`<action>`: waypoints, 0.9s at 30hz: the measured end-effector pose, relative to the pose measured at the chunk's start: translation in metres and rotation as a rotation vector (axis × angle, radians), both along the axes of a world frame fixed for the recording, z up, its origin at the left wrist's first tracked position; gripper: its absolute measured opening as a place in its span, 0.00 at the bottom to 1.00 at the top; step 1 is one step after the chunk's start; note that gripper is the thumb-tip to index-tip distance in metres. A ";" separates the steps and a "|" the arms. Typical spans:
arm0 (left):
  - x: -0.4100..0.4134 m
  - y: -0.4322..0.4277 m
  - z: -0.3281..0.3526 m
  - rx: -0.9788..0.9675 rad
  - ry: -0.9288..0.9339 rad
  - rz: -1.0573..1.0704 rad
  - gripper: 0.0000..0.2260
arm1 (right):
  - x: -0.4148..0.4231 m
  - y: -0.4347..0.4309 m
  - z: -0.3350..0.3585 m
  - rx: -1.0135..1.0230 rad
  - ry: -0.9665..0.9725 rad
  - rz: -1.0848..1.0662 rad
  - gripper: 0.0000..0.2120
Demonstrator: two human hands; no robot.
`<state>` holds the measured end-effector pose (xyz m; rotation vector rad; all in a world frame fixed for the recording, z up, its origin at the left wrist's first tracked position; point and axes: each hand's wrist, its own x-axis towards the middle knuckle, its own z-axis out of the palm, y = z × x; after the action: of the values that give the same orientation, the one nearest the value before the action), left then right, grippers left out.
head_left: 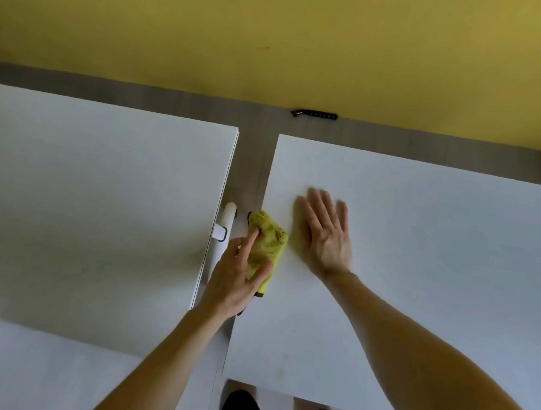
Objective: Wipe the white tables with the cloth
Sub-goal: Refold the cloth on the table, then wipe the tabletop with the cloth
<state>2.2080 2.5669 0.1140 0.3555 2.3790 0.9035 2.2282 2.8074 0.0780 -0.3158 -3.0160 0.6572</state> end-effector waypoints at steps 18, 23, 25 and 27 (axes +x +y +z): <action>-0.113 0.102 -0.037 0.263 0.277 0.119 0.28 | 0.008 0.001 -0.007 0.062 0.137 -0.017 0.27; -0.042 0.054 -0.024 0.283 0.151 0.109 0.29 | 0.009 -0.002 -0.006 0.050 0.139 -0.019 0.29; -0.079 0.072 -0.027 0.311 0.150 0.096 0.30 | 0.008 0.000 -0.005 0.057 0.144 -0.015 0.28; -0.134 0.106 -0.031 0.315 0.173 0.106 0.31 | 0.007 -0.001 -0.006 0.066 0.143 -0.017 0.27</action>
<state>2.0740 2.6729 0.0826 0.4473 2.4287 1.3528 2.2354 2.8065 0.0720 -0.2785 -2.8876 0.5520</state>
